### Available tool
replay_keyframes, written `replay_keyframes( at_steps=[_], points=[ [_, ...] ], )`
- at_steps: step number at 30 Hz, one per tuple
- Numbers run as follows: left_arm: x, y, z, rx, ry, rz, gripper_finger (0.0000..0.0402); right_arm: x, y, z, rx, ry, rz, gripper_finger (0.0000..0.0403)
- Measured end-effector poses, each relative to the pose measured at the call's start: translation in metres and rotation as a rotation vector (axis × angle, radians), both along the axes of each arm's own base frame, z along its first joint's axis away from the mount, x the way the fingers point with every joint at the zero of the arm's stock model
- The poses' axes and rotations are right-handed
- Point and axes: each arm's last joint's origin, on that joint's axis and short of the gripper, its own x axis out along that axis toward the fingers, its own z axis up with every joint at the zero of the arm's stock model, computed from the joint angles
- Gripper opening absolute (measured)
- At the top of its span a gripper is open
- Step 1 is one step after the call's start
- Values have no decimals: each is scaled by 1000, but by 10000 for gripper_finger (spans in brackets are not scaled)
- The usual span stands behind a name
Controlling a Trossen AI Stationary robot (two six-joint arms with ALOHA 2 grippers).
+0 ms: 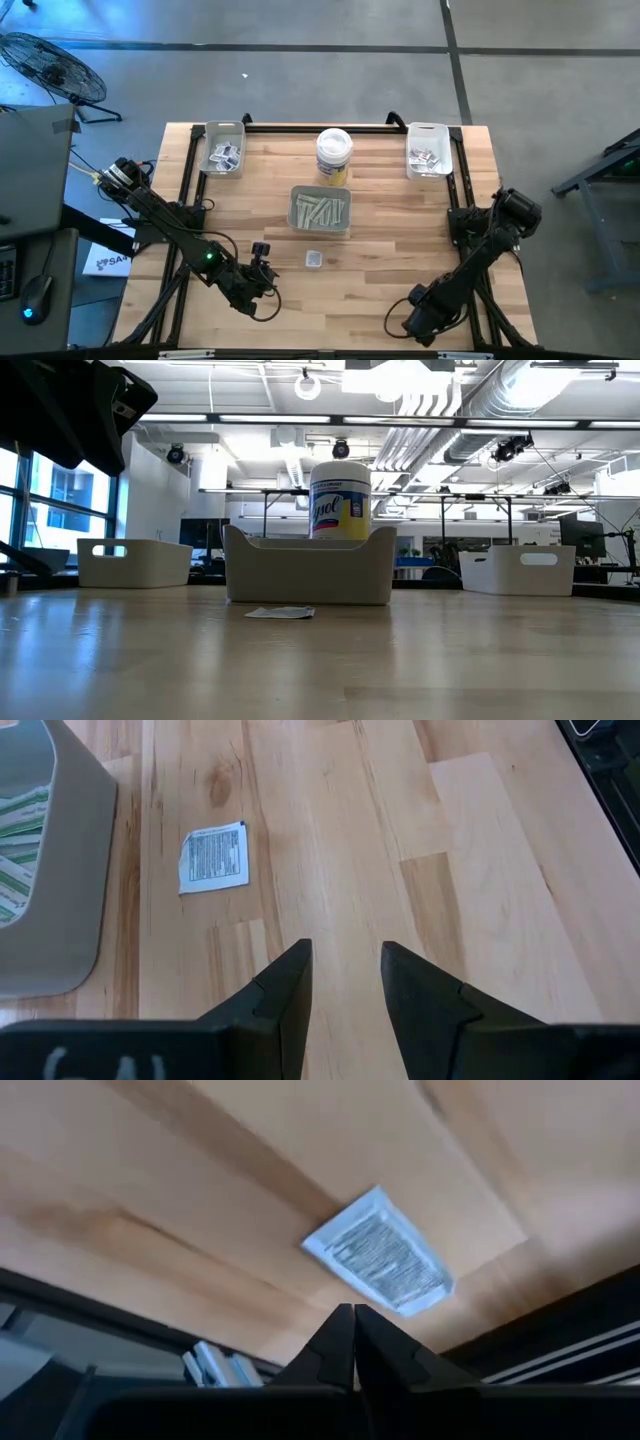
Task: Pick & Place First Aid Supplies
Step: Put the ointment pack into the white bin
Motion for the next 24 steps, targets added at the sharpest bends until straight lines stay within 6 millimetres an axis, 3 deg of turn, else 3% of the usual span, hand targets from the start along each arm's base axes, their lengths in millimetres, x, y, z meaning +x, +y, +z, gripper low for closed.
replay_keyframes(
  at_steps=[11, 18, 24],
  points=[
    [0, 0, 0, 0, 0, 0, 120, 5, -7, 0, -9, -7, 9, 2],
    [0, 0, 0, 0, 0, 1, 120, 1, -15, -22, 60, -5, -24, 1],
    [0, 0, 0, 0, 0, 0, 120, 7, -18, -23, 94, -48, -9, 1]
  ],
)
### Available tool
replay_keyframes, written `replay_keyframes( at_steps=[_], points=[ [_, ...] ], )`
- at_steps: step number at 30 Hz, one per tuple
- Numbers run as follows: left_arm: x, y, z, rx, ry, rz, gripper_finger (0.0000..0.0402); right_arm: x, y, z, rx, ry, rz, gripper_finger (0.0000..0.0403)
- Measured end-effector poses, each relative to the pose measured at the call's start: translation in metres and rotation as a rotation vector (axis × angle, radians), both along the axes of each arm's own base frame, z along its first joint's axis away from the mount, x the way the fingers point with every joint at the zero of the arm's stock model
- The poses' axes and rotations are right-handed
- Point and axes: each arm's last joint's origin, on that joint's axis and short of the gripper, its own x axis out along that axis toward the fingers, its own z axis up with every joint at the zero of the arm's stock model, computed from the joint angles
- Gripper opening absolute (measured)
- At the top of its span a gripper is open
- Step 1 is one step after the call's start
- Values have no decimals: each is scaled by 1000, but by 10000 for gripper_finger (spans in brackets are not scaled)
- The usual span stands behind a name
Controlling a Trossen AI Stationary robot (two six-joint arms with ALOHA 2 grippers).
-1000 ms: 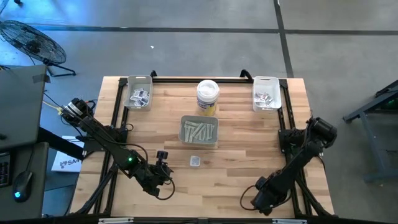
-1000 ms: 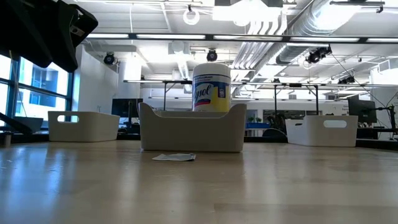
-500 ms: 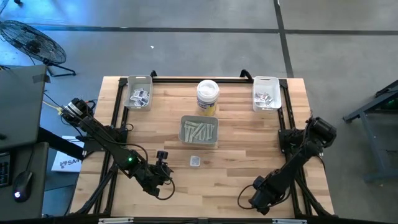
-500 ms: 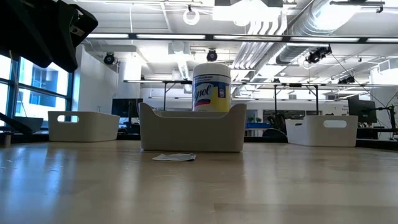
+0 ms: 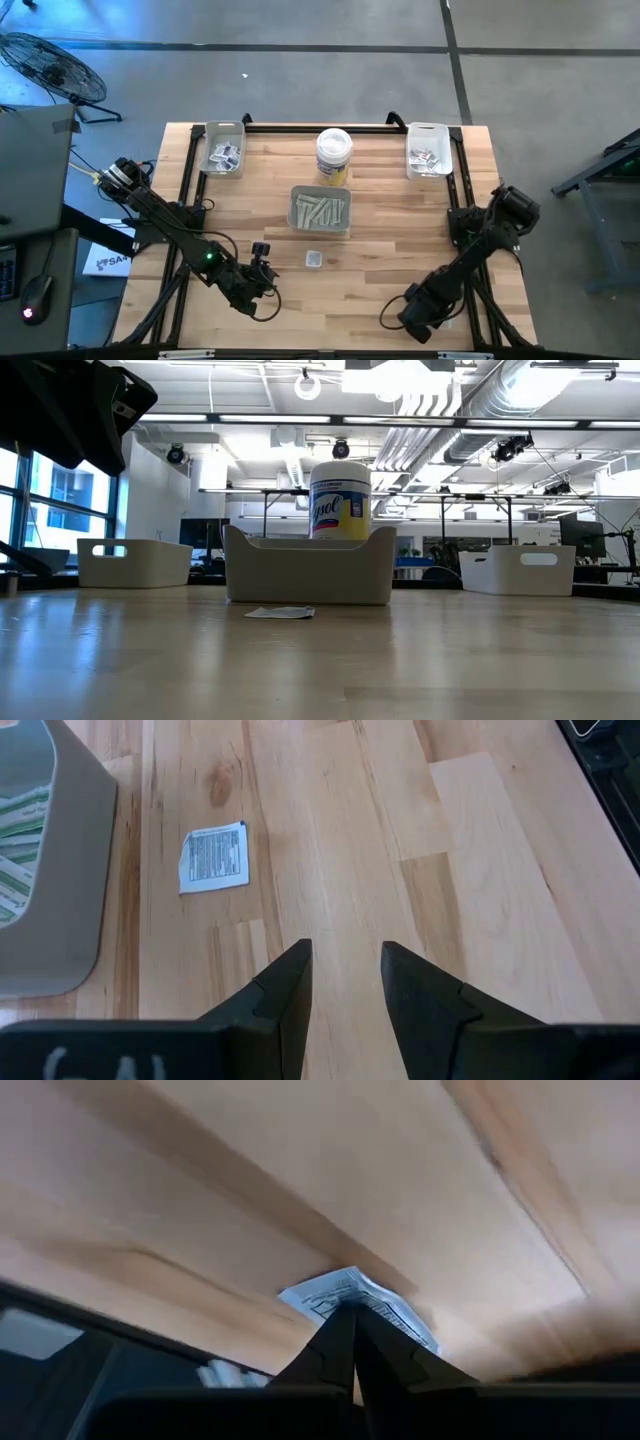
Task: Pick & Place First Aid Supplies
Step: Put the ointment pack into the white bin
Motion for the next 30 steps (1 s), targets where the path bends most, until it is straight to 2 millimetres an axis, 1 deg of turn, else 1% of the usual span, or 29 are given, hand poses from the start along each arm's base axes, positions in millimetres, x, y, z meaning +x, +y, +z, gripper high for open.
replay_keyframes(
  at_steps=[6, 9, 14, 18, 24, 26, 30],
  points=[
    [0, 0, 0, 0, 0, 0, 120, 23, -7, 6, -10, -197, 64, 1],
    [0, 0, 0, 0, 1, 0, 120, 36, -15, 6, -42, -316, 97, 1],
    [0, 0, 0, 0, 0, 0, 120, 52, -30, 7, -113, -450, 155, 2],
    [0, 0, 0, 0, 0, 0, 120, 65, -41, 7, -246, -611, 234, 1],
    [0, 0, 0, 0, 0, 0, 120, 77, -48, 10, -456, -812, 326, 1],
    [0, 0, 0, 0, 0, 0, 120, 78, -50, 14, -518, -852, 334, 1],
    [0, 0, 0, 0, 0, 0, 120, 78, -48, 37, -528, -972, 308, 1]
  ],
)
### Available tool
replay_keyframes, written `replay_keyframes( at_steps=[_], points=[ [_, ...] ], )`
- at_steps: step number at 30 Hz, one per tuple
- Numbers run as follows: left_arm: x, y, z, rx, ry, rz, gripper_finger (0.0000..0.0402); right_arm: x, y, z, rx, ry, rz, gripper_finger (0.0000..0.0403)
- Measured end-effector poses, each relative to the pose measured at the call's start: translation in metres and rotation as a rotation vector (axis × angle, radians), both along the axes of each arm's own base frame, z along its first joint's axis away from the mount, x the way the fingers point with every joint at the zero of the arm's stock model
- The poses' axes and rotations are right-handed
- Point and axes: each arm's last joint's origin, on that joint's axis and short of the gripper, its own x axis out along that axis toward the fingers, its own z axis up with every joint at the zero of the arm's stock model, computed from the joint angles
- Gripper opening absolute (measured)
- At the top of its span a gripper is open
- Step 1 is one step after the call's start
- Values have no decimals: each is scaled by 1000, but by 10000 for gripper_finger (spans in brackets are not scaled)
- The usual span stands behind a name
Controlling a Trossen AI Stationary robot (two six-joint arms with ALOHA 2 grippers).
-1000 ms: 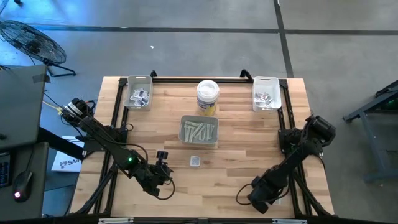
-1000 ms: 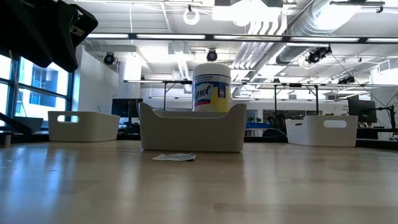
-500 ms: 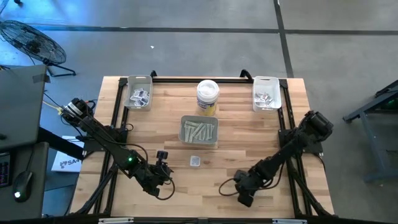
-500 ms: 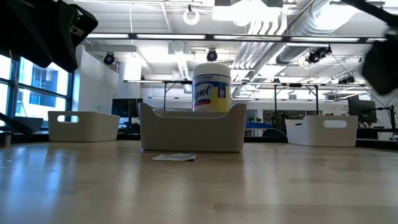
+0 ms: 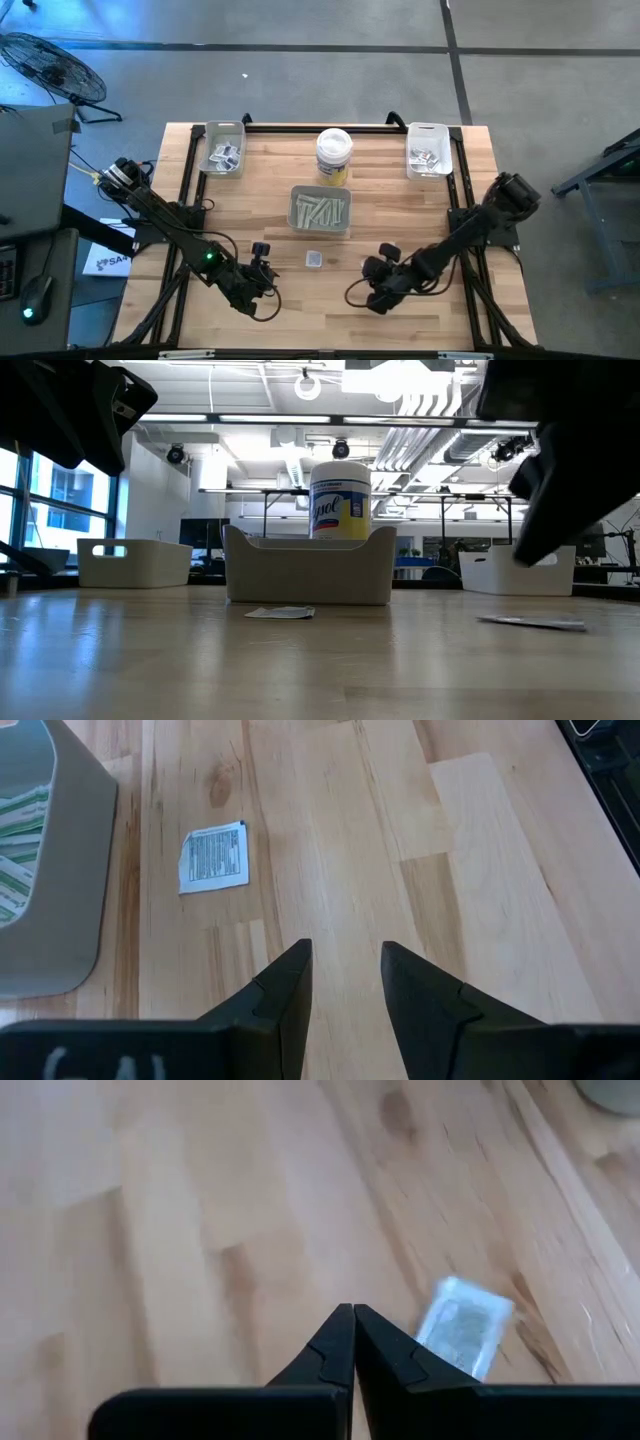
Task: Pick & Place First Aid Supplies
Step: Put the ointment pack into the white bin
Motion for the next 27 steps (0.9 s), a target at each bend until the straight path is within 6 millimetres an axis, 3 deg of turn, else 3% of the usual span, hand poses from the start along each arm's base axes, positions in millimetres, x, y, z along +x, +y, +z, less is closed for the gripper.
replay_keyframes(
  at_steps=[6, 19, 23, 27],
  points=[
    [0, 0, 0, 0, 0, 0, 120, -6, 4, 8, -53, -25, 79, 13],
    [0, 0, 0, -1, 0, 0, 120, -23, -7, -18, -136, 65, 158, 106],
    [0, 0, 0, -1, 0, -1, 120, -29, -11, -28, -211, 92, 293, 108],
    [0, 0, 0, -1, 1, -1, 120, -32, -18, -38, -232, 38, 301, 102]
  ],
)
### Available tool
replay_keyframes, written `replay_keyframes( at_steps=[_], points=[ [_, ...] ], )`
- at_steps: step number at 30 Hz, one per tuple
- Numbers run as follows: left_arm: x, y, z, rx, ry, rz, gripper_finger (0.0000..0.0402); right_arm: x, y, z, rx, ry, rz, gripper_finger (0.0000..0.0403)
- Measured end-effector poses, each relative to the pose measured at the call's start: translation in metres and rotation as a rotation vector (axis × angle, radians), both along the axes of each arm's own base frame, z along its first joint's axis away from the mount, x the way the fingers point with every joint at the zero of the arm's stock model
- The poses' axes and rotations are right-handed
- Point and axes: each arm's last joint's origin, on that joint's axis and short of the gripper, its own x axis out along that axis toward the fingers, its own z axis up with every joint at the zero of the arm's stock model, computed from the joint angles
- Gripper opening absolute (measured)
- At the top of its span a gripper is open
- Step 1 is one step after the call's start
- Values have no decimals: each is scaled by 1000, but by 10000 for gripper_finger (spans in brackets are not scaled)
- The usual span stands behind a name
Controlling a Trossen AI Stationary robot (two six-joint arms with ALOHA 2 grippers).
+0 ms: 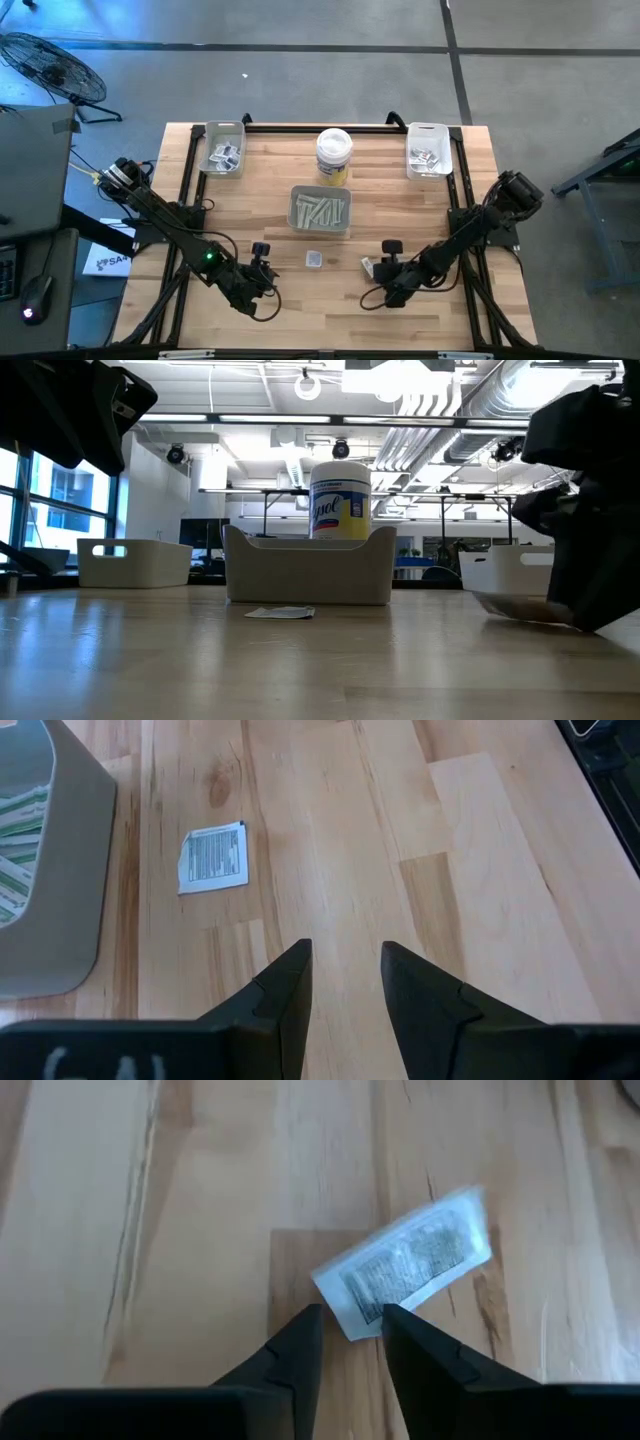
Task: Pick & Place First Aid Supplies
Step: Put the ointment pack into the white bin
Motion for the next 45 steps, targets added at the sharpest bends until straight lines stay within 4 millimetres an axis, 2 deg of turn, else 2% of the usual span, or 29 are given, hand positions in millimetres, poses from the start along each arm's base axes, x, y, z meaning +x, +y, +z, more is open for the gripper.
replay_keyframes(
  at_steps=[5, 18, 22, 34, 38, 43, 45],
  points=[
    [0, 0, 0, 0, 1, 0, 120, 0, -3, -6, 40, -57, 30, 90],
    [0, 0, 0, -1, 1, -1, 120, 9, 1, 3, 40, -104, 57, 83],
    [0, 0, 0, -2, 1, -1, 120, 12, 7, 7, 40, -158, 133, 83],
    [0, 0, 0, -2, 1, -1, 120, 18, -3, -16, 39, -70, 116, 81],
    [0, 0, 0, -1, 1, -1, 120, 18, -4, -16, 25, -72, 105, 60],
    [0, 0, 0, -1, 1, -1, 120, 19, -6, -17, 33, -68, 80, 8],
    [0, 0, 0, -1, 1, -1, 120, 19, -7, -17, 37, -69, 73, 7]
  ],
)
